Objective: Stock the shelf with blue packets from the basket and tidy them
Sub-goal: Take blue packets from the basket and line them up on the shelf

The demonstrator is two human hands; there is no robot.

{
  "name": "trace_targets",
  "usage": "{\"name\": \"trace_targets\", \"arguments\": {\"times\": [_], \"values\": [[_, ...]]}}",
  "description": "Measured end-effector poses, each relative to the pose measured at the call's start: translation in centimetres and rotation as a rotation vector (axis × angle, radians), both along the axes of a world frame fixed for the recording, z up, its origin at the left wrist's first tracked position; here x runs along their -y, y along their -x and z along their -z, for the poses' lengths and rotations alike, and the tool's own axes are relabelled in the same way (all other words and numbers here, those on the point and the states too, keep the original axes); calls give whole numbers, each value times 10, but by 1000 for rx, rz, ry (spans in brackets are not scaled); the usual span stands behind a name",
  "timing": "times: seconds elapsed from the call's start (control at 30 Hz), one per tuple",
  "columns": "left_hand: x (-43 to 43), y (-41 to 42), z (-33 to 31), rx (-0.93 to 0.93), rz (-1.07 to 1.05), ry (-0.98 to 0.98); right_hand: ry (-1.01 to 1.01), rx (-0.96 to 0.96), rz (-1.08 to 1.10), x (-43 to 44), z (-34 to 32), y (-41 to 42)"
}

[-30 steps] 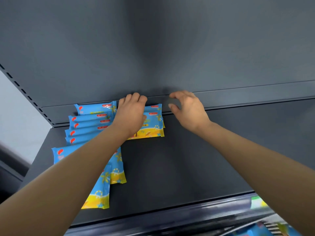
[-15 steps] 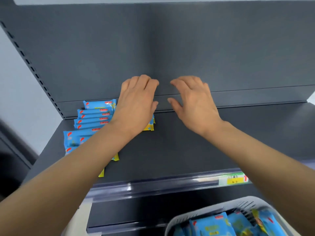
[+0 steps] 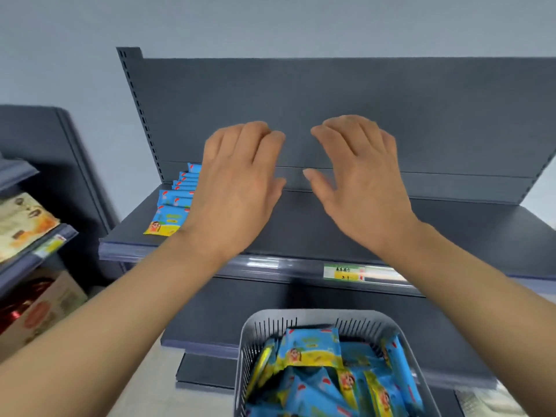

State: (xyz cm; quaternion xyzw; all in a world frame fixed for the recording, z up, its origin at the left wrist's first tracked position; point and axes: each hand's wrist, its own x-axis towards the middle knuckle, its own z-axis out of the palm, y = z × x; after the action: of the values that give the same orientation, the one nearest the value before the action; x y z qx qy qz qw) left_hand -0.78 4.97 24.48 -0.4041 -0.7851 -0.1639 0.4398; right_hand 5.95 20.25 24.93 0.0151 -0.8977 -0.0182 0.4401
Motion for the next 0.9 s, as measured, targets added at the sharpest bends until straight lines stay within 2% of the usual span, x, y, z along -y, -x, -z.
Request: {"name": "trace_targets", "arguments": {"times": [0.23, 0.47, 0.63, 0.77, 0.9], "values": [[14, -64, -20, -27, -72, 19, -23, -86, -31, 4, -15, -59], [20, -86, 6, 25, -37, 41, -11, 16, -4, 7, 10, -80], [18, -87, 62, 163, 85, 127, -28, 271, 54, -2, 71, -81], [12, -81, 116, 387, 179, 305, 10, 499, 89, -11, 128, -79], [4, -76, 171, 556, 175, 462, 55, 733, 81, -21, 183, -75]]}}
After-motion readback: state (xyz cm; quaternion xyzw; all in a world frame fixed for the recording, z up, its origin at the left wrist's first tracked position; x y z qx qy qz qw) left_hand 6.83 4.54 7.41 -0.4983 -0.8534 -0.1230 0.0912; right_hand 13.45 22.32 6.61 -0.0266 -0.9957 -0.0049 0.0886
